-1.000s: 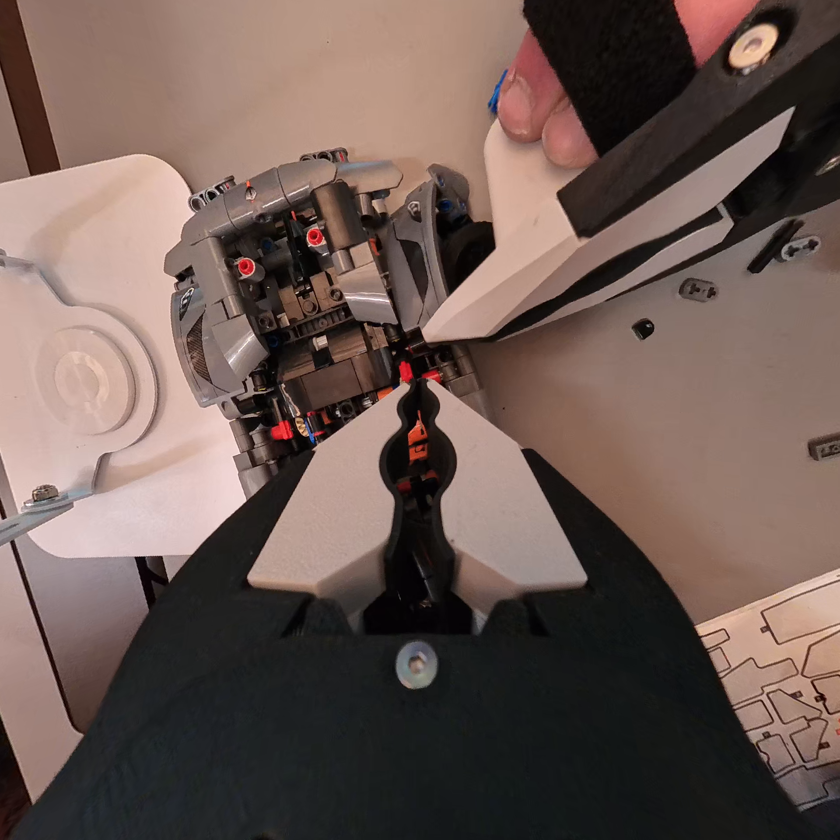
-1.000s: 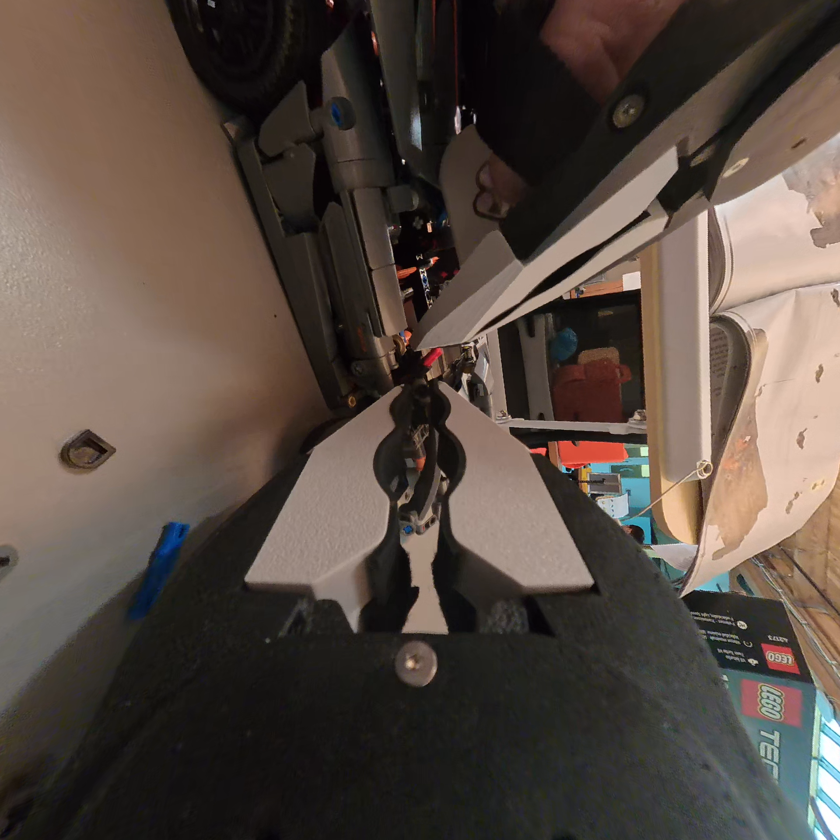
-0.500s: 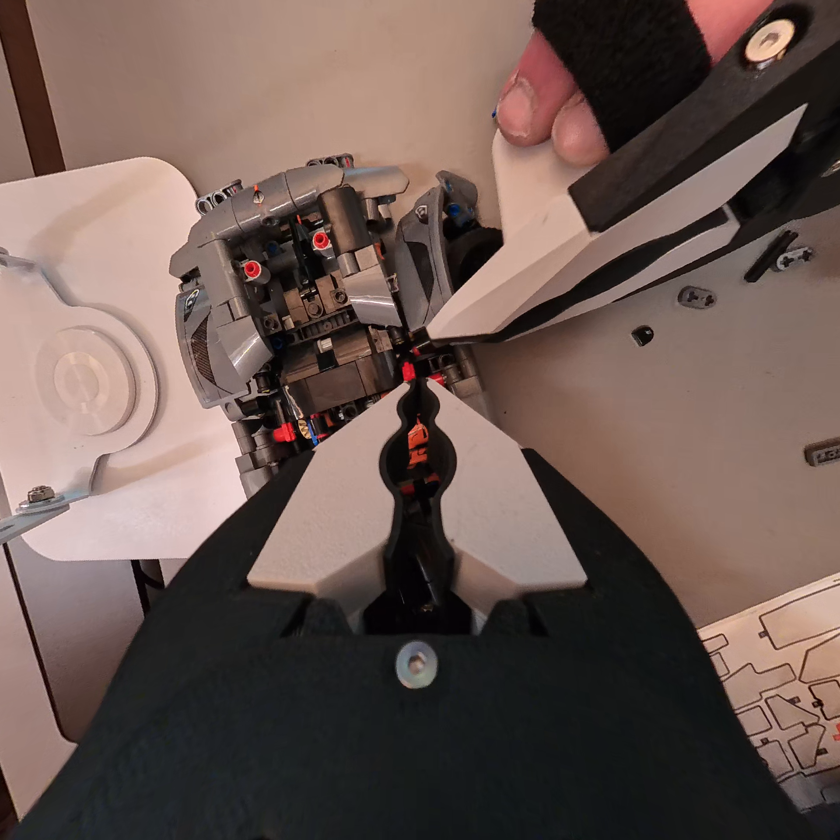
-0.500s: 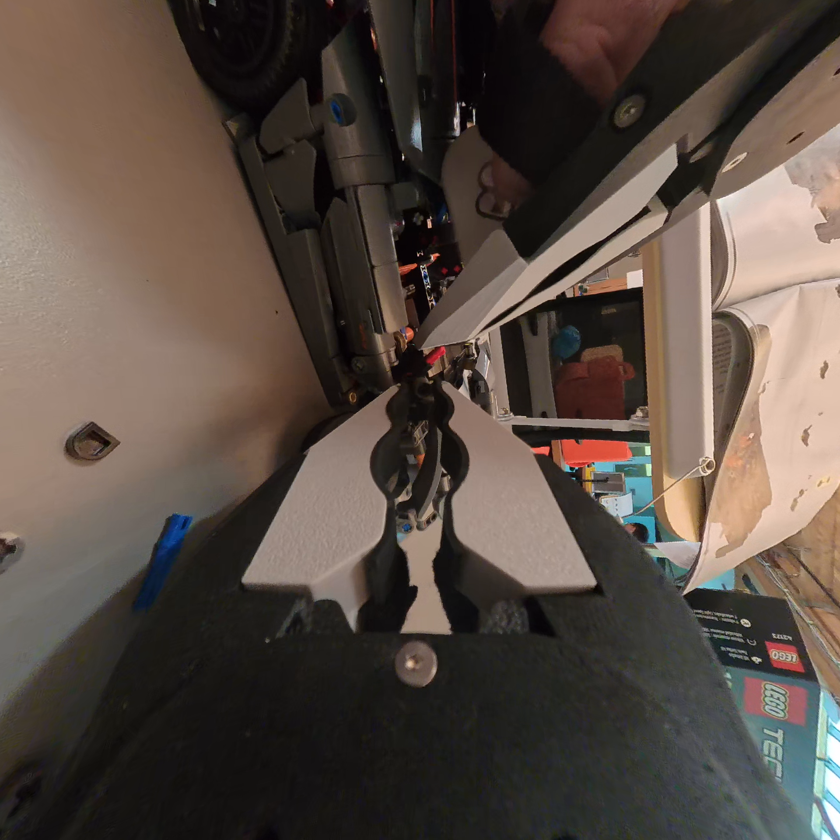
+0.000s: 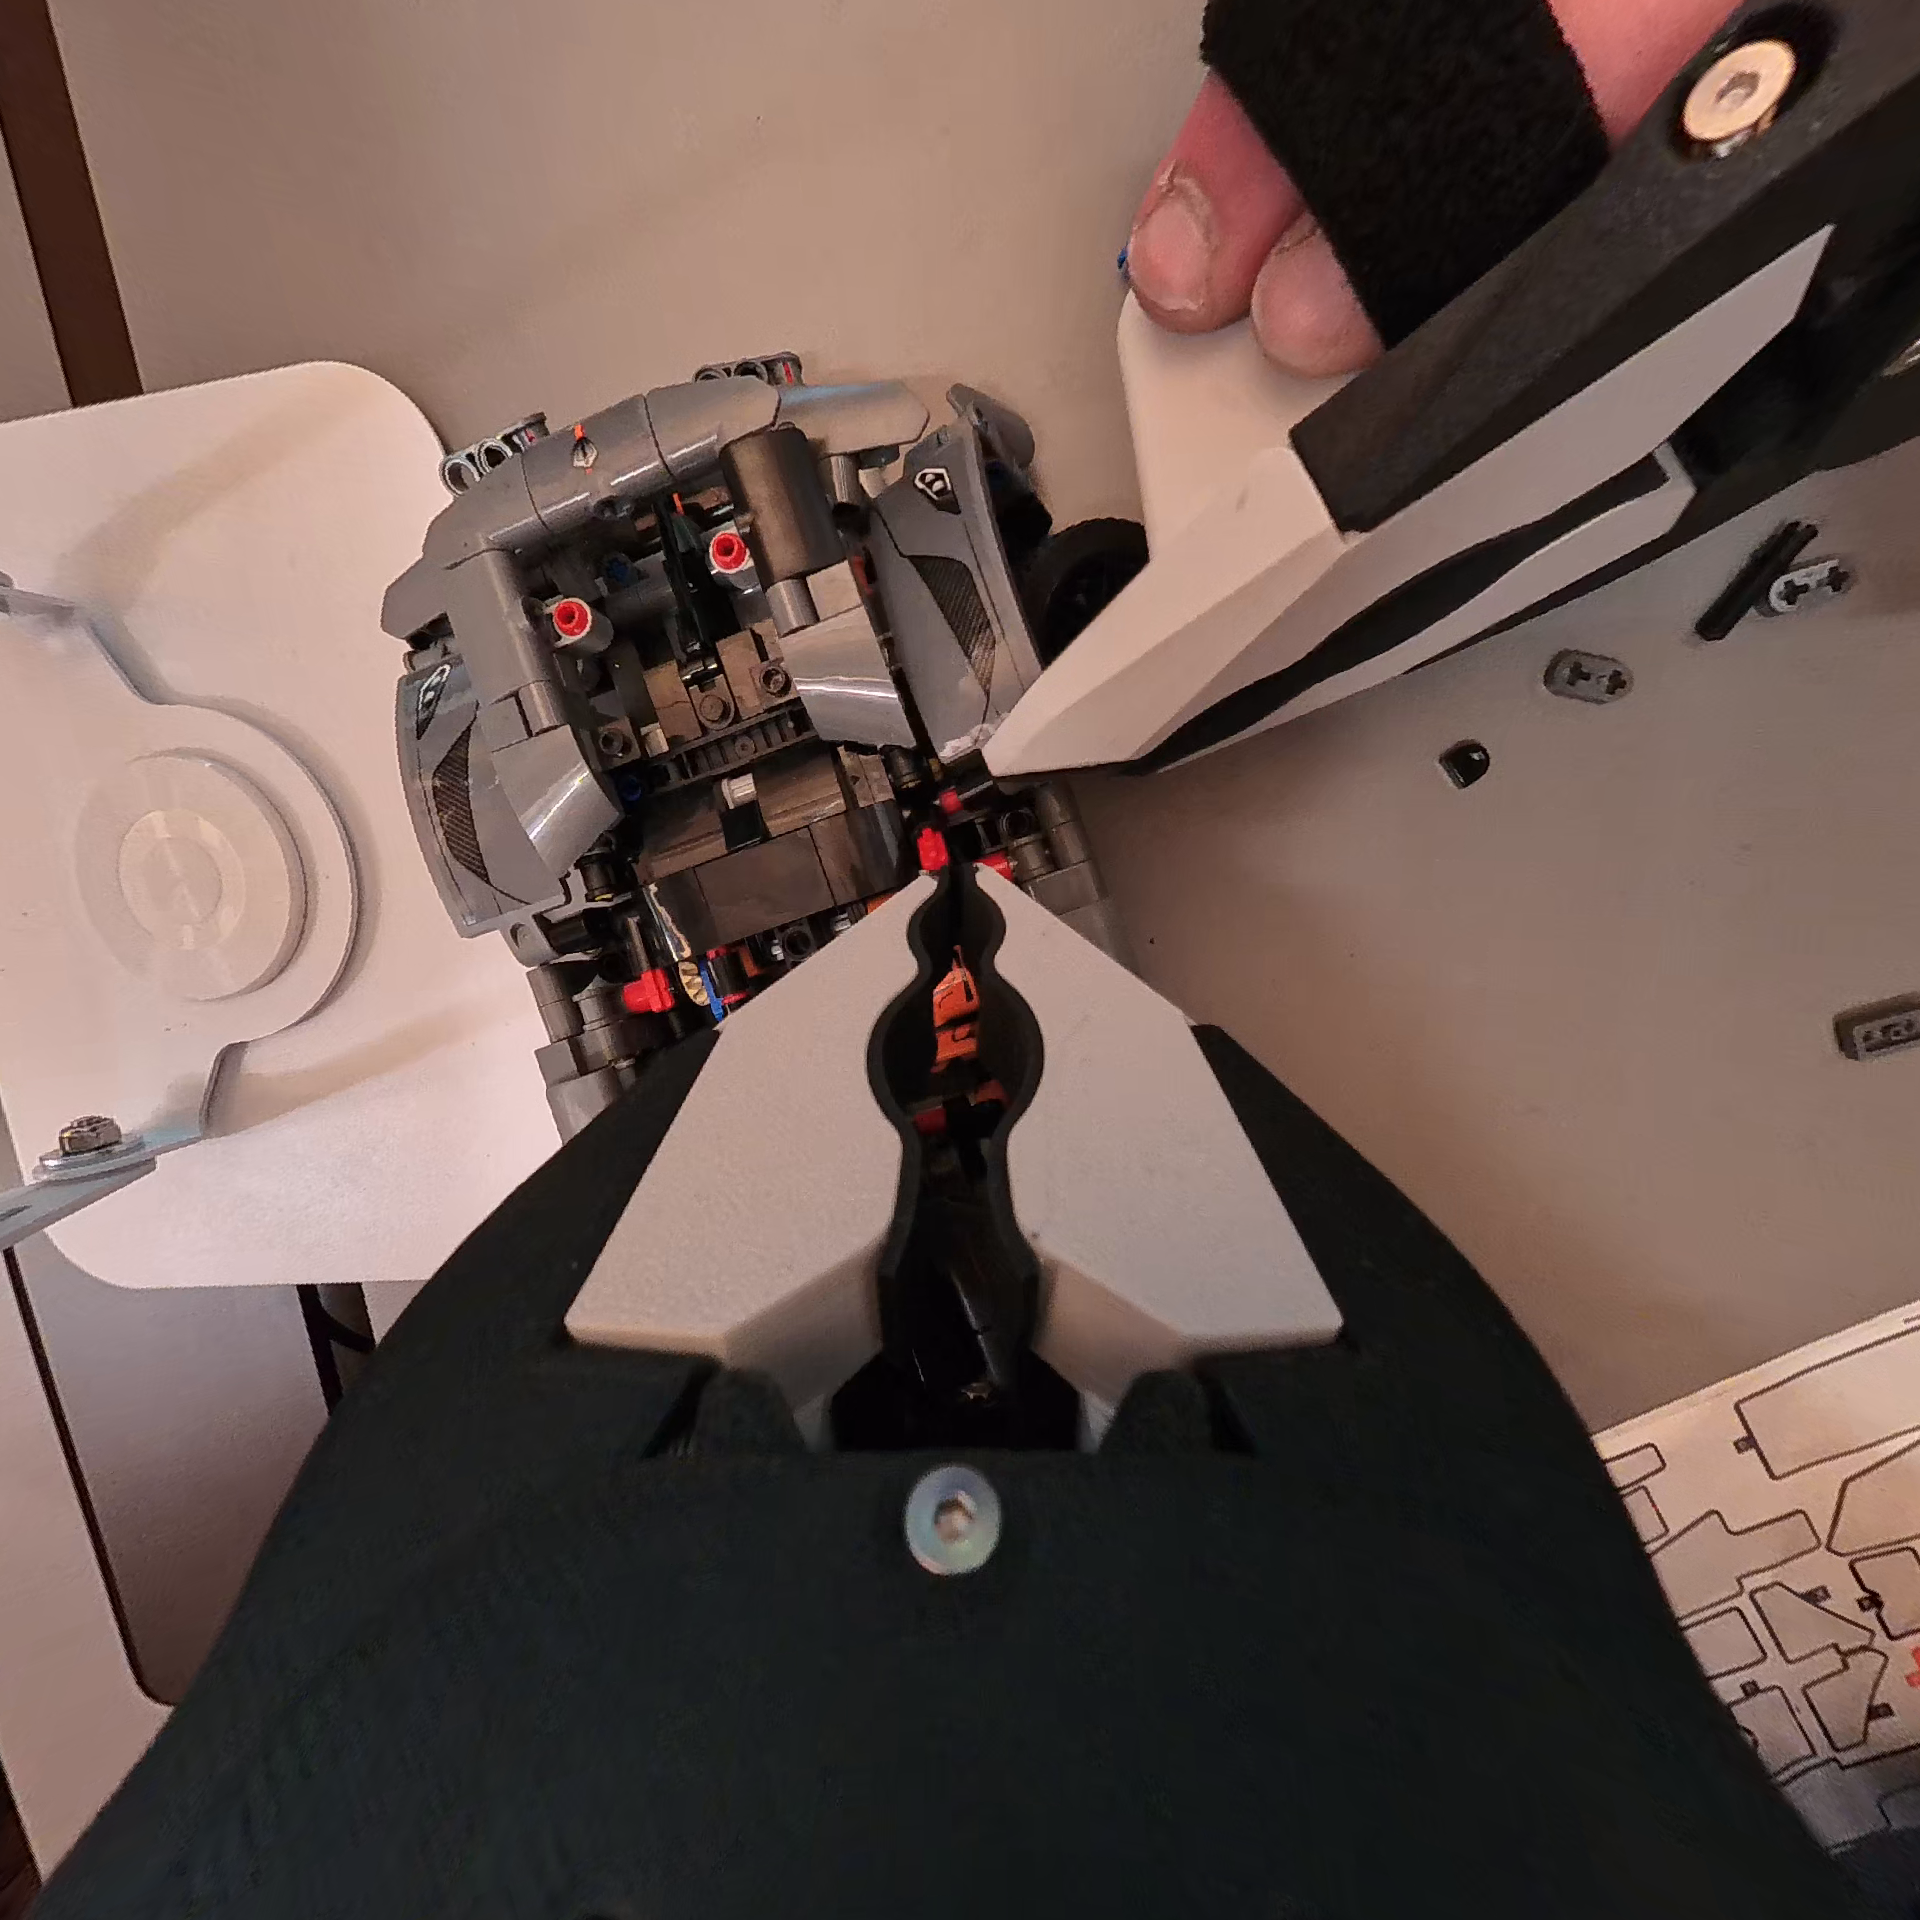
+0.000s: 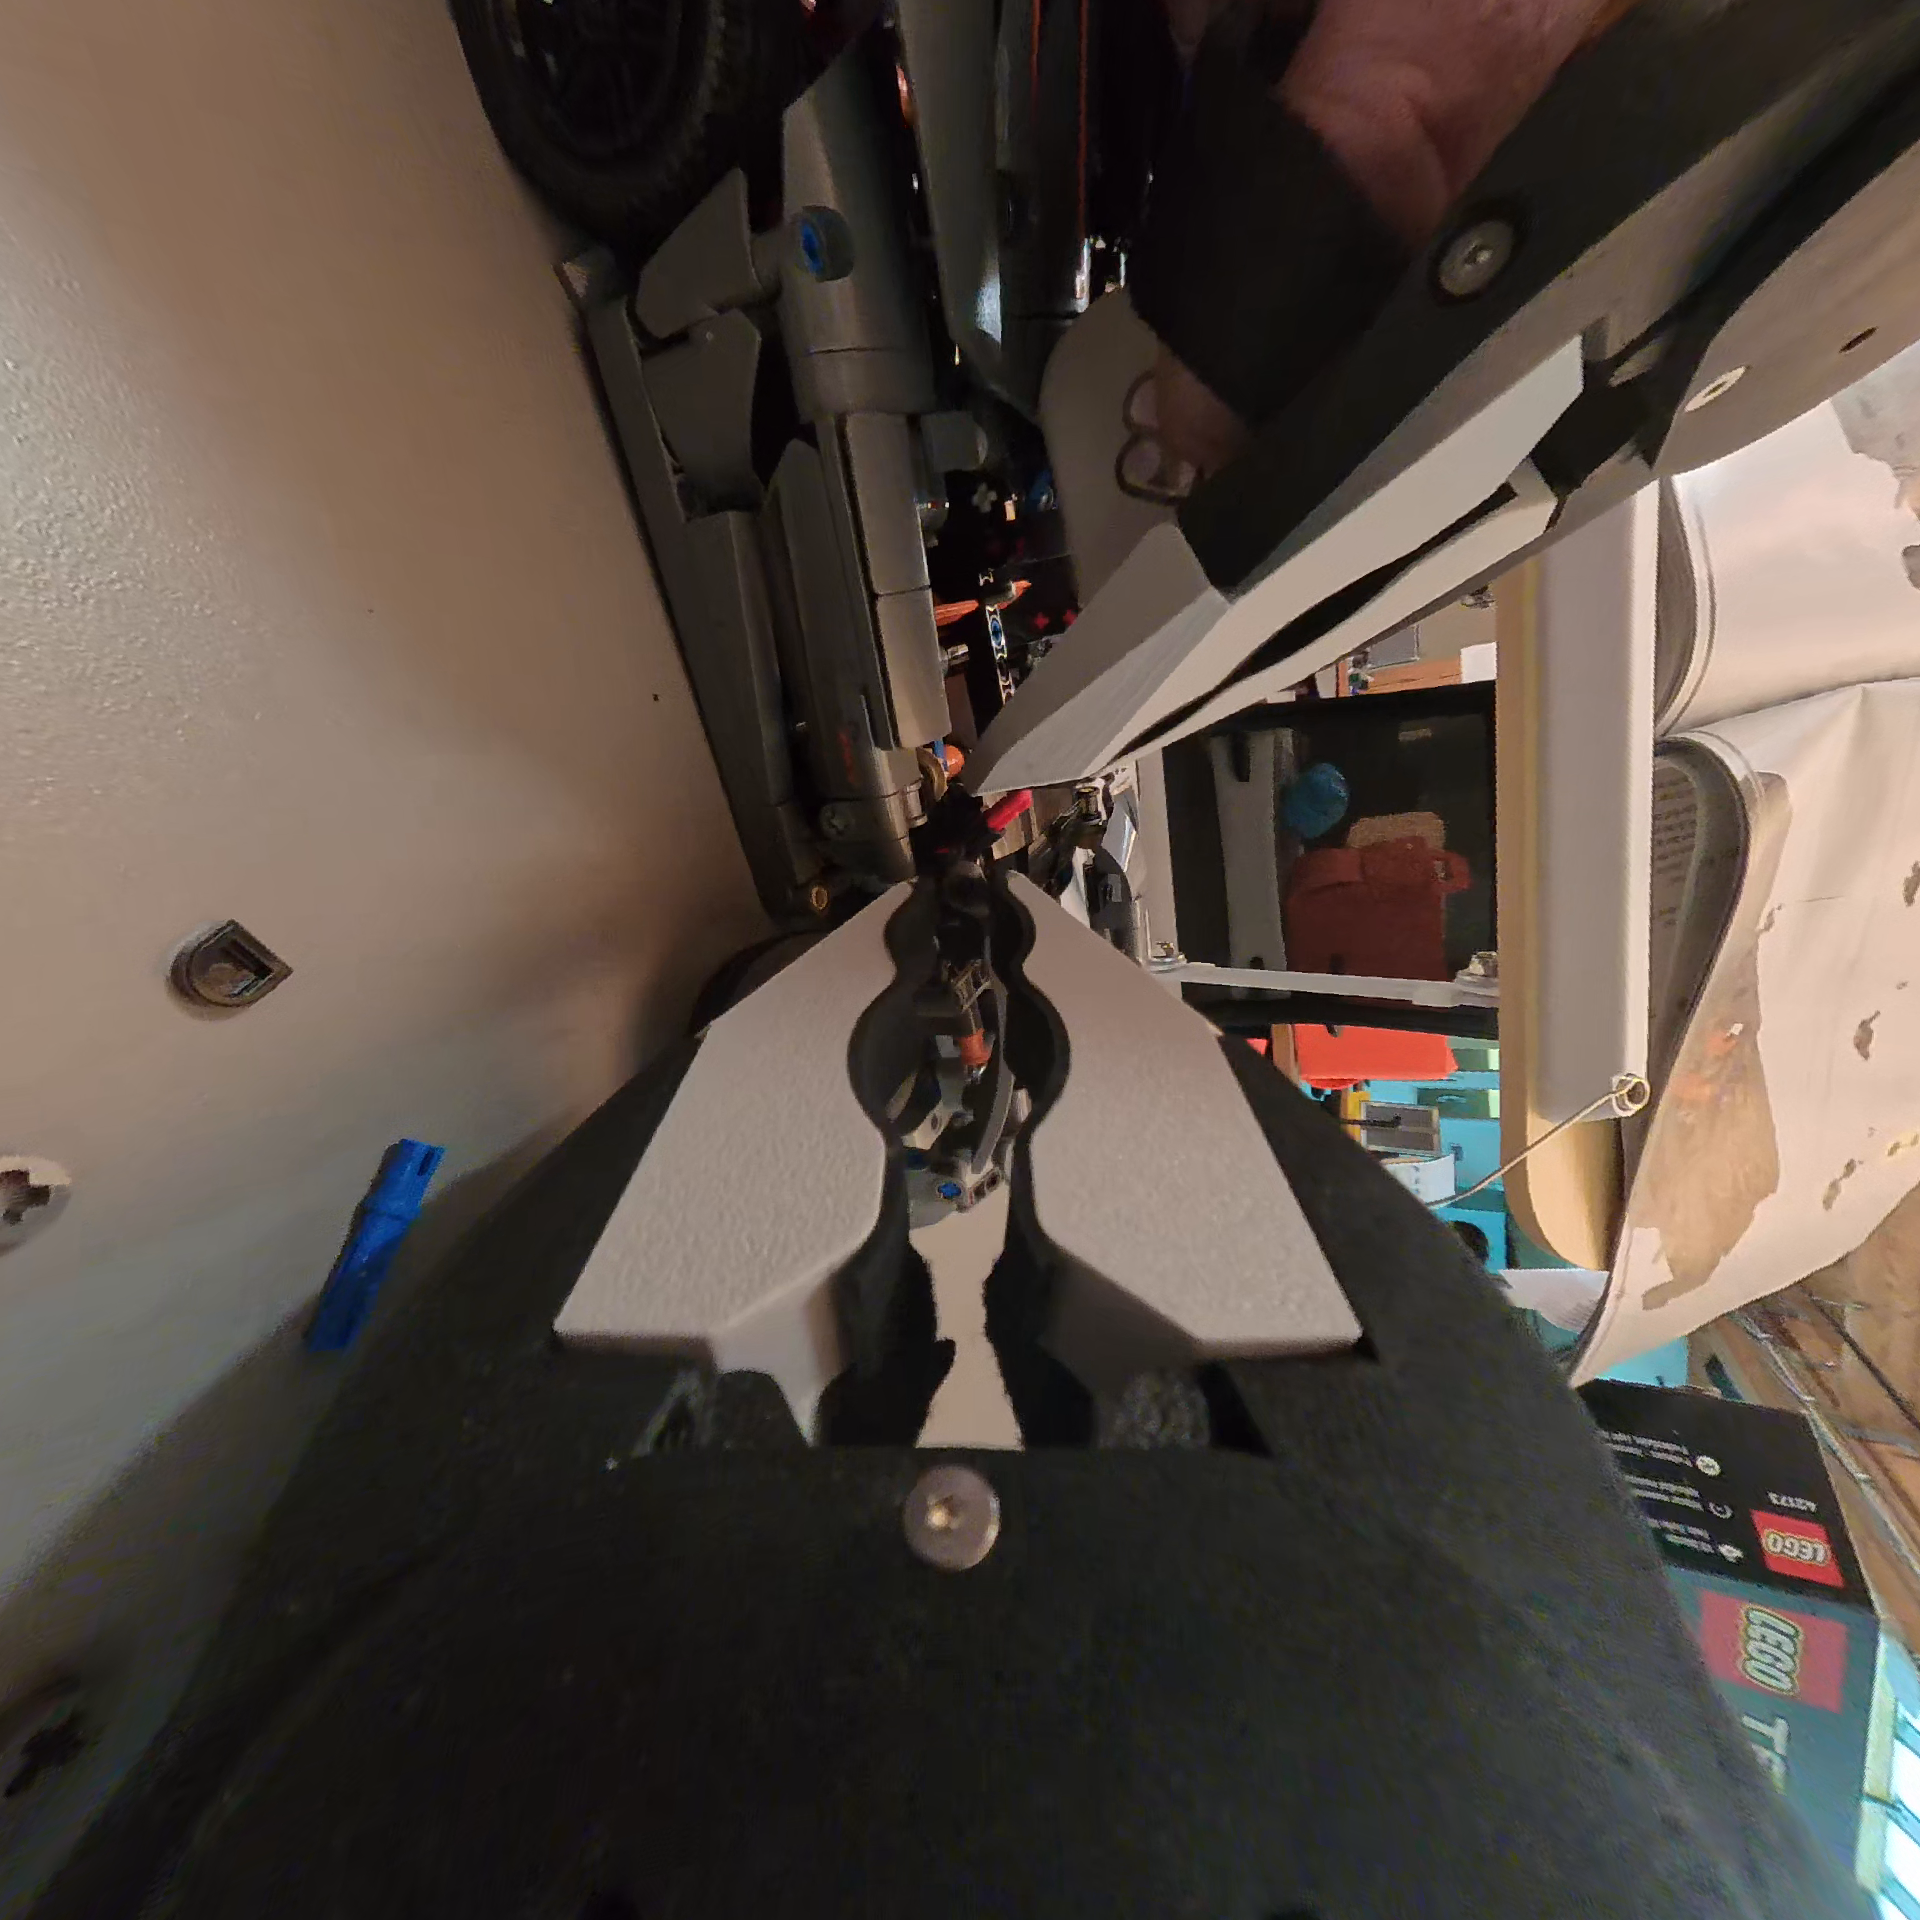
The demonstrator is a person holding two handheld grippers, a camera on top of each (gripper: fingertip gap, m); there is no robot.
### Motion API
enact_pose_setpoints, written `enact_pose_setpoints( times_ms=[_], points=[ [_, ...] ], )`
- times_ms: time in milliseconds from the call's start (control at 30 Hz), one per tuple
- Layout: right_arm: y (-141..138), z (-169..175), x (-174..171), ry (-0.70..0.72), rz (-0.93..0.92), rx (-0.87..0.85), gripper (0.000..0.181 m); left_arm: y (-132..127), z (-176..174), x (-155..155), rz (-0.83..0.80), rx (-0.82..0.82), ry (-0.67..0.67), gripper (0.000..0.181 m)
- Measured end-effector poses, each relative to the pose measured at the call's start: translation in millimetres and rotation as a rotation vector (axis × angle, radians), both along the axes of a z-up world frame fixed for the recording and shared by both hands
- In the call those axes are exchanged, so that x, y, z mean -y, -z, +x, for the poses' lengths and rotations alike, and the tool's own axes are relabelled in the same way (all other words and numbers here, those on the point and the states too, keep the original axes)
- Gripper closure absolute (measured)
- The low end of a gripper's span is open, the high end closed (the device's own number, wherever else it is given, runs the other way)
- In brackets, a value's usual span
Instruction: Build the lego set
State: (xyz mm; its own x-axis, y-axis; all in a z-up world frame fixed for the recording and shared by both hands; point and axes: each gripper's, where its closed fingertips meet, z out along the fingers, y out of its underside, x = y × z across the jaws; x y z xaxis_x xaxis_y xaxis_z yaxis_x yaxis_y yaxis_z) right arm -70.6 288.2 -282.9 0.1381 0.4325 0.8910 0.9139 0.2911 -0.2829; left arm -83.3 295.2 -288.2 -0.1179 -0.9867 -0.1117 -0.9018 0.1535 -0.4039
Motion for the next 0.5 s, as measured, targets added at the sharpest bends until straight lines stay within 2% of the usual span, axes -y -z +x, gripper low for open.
enact_pose_setpoints(
  times_ms=[100, 267, 500],
  points=[
    [-0.8, 1.4, -1.8, 0.003, -0.013, 0.003, 0.174, -0.4, 0.1, 0.0, -0.001, 0.003, 0.001, 0.181],
    [4.1, 2.5, -4.7, -0.014, -0.056, 0.031, 0.164, -0.1, 0.1, 0.5, -0.002, 0.001, 0.005, 0.181],
    [4.7, 1.6, -6.2, -0.034, -0.093, 0.070, 0.167, 0.0, 0.1, 0.3, -0.003, 0.001, 0.006, 0.181]
  ],
)
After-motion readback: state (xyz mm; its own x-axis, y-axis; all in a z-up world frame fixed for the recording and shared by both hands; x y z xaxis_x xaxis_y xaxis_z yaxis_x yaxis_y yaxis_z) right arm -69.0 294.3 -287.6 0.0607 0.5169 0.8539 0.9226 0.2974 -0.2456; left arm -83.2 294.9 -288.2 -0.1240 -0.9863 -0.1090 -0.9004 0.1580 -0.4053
